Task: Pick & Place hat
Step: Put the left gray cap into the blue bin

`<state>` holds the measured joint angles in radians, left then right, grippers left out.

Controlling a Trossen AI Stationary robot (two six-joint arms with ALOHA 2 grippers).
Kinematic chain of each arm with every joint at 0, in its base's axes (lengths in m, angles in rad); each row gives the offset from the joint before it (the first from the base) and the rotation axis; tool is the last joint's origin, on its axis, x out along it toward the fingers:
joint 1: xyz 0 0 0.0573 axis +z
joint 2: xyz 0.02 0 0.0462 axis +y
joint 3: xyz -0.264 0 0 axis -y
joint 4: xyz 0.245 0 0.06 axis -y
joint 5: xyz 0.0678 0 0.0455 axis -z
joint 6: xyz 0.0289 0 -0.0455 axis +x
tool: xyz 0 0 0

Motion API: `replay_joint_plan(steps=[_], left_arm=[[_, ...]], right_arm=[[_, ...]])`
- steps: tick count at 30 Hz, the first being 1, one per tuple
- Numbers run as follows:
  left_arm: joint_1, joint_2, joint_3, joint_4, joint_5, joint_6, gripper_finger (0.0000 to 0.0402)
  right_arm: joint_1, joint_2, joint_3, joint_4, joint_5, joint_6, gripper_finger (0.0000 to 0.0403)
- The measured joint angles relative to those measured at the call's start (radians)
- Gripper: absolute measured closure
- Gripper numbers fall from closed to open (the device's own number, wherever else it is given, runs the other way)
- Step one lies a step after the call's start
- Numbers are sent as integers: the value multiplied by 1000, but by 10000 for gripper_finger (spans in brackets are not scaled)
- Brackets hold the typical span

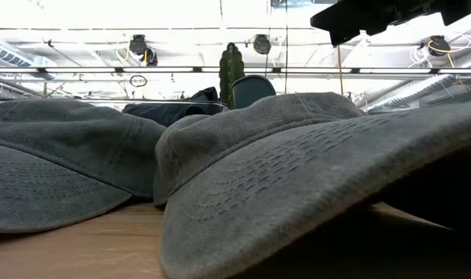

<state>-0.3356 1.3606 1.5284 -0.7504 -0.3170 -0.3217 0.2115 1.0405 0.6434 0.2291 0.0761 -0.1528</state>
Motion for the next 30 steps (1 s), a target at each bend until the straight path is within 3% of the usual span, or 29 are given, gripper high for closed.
replay_joint_plan(steps=[4,10,14,18,25,30], left_arm=[[-29,47,2,-59,107,1,23],[-106,161,0,-192,96,-36,23],[-147,260,0,-199,92,-155,23],[-184,353,0,-229,131,-386,23],[-187,472,0,-404,315,-997,23],[-187,528,0,-496,326,-1237,23]], right_arm=[[0,0,0,-1,0,1,399],[0,0,0,-2,0,1,399],[0,0,0,-2,0,1,399],[0,0,0,-2,0,0,399],[0,0,0,10,0,-1,399],[0,0,0,63,0,-1,399]])
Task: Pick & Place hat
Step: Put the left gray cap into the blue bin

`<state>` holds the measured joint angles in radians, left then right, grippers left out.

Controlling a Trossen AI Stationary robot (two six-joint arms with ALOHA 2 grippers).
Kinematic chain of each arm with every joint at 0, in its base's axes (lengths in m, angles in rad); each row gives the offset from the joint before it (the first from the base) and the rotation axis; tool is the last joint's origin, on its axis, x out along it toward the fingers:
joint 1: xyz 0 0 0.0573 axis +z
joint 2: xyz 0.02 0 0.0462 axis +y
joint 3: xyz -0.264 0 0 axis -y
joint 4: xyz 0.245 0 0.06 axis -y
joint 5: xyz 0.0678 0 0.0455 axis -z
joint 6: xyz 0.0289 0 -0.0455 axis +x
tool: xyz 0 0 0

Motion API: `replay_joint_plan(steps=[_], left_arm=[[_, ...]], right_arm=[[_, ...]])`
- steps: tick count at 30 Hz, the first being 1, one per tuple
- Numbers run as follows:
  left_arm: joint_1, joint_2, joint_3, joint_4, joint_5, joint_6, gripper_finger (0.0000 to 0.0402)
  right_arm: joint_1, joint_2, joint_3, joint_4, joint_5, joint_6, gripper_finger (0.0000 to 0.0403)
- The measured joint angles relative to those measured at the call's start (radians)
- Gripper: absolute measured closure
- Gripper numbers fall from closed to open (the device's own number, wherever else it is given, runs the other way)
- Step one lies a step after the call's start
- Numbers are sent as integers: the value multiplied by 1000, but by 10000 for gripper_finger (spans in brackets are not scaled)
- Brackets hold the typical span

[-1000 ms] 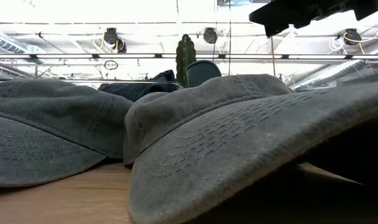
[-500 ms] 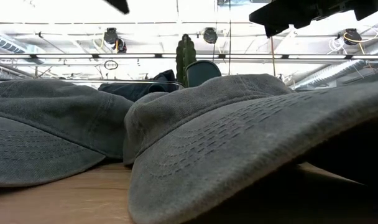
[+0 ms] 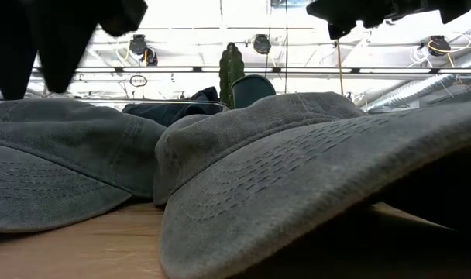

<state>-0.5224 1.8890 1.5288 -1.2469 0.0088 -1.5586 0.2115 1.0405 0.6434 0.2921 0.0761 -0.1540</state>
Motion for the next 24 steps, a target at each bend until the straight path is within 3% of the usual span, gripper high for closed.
replay_joint_plan(steps=[4,9,14,24], left_arm=[[21,25,0,-17,24,-124,23],[25,23,0,-26,-56,-256,23],[20,23,0,-89,-43,-443,23],[-4,29,-1,-33,-95,-462,23]], right_arm=[[0,0,0,38,-1,3,399],[0,0,0,55,-2,3,399],[0,0,0,55,-2,3,399],[0,-23,0,56,-2,-4,399]])
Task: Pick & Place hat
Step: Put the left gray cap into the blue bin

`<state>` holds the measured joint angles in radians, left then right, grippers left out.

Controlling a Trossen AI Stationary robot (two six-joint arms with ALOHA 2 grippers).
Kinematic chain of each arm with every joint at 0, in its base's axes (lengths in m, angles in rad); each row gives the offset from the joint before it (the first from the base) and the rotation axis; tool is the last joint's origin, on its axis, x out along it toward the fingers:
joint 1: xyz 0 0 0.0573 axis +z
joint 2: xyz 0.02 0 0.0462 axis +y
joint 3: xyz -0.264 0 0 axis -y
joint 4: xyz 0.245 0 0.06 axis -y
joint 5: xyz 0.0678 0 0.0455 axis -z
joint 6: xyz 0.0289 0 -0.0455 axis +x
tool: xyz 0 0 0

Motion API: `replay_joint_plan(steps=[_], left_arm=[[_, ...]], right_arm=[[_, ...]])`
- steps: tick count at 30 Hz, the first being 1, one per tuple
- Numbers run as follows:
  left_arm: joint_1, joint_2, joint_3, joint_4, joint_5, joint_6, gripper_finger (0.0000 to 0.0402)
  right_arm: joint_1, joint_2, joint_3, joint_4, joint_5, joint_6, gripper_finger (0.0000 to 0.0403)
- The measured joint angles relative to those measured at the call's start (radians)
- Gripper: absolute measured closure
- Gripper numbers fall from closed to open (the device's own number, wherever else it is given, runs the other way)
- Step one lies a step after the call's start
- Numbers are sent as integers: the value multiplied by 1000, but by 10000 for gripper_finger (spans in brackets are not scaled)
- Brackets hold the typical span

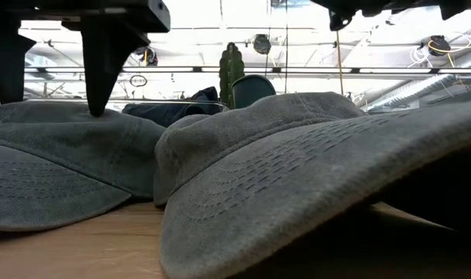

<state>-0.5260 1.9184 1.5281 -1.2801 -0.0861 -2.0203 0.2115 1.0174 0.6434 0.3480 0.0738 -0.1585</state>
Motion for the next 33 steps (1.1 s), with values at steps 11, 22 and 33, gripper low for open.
replay_joint_plan(steps=[11,22,33], left_arm=[[-7,0,-1,1,17,-69,79],[-20,0,-8,3,10,-28,205],[-11,1,-166,161,164,-36,263]], right_arm=[[0,-37,0,-1,0,11,399],[0,-38,0,-19,-1,15,399],[0,-38,0,-19,-1,15,399]])
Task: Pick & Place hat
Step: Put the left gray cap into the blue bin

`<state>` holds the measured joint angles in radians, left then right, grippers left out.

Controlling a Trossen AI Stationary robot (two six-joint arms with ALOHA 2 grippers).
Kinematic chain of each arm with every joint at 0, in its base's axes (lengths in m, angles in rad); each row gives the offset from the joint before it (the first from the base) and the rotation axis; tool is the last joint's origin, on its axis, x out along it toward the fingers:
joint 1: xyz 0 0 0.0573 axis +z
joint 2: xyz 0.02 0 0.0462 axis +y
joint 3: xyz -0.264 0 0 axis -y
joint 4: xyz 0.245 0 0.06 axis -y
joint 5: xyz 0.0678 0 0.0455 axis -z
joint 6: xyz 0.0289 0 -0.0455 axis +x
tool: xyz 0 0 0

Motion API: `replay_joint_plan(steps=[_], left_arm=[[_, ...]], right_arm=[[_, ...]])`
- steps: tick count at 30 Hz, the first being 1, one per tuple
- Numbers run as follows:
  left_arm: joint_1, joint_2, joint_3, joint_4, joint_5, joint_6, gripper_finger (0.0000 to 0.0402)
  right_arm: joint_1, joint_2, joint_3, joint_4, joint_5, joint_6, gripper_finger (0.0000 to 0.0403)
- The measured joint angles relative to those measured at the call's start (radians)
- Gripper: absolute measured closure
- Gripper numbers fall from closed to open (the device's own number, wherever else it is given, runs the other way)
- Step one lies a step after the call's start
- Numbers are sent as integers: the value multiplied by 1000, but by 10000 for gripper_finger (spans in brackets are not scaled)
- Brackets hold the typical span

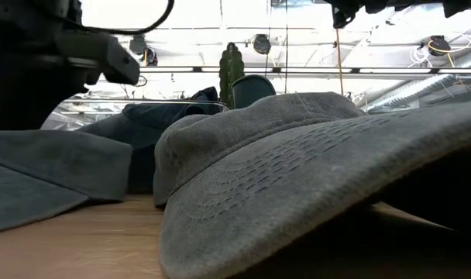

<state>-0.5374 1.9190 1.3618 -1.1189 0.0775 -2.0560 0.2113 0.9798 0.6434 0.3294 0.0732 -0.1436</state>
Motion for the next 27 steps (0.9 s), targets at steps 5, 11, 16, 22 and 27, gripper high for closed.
replay_joint_plan(steps=[5,11,16,22,27], left_arm=[[15,0,3,21,27,83,308],[20,-3,10,22,25,154,390],[16,-16,33,25,31,263,393],[-7,-16,169,-15,-11,427,396],[-38,-16,293,-108,-15,568,398]], right_arm=[[0,0,0,1,0,0,399],[0,0,0,1,0,0,399],[0,0,0,0,0,0,399],[0,0,0,-1,0,-2,399],[0,0,0,-1,0,-3,399]])
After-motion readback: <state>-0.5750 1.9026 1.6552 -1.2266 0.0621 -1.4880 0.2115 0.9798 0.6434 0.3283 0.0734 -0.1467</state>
